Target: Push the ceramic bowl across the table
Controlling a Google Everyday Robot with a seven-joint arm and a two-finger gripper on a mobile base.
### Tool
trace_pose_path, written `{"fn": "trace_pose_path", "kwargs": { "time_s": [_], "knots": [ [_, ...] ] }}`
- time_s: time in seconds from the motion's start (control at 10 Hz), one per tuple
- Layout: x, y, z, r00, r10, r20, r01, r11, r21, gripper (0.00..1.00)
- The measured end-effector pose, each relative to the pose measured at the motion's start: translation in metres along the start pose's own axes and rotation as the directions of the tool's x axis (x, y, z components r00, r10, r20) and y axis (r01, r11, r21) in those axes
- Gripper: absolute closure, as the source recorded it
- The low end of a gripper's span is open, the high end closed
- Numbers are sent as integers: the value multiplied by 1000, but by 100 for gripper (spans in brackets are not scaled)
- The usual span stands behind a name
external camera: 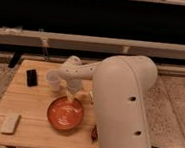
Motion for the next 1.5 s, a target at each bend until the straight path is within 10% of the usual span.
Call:
{"fn": "trace_pose_path", "kwargs": {
  "time_s": [1.5],
  "knots": [
    [5, 1, 0, 999, -41, 4, 41, 999, 5, 35]
  ]
}}
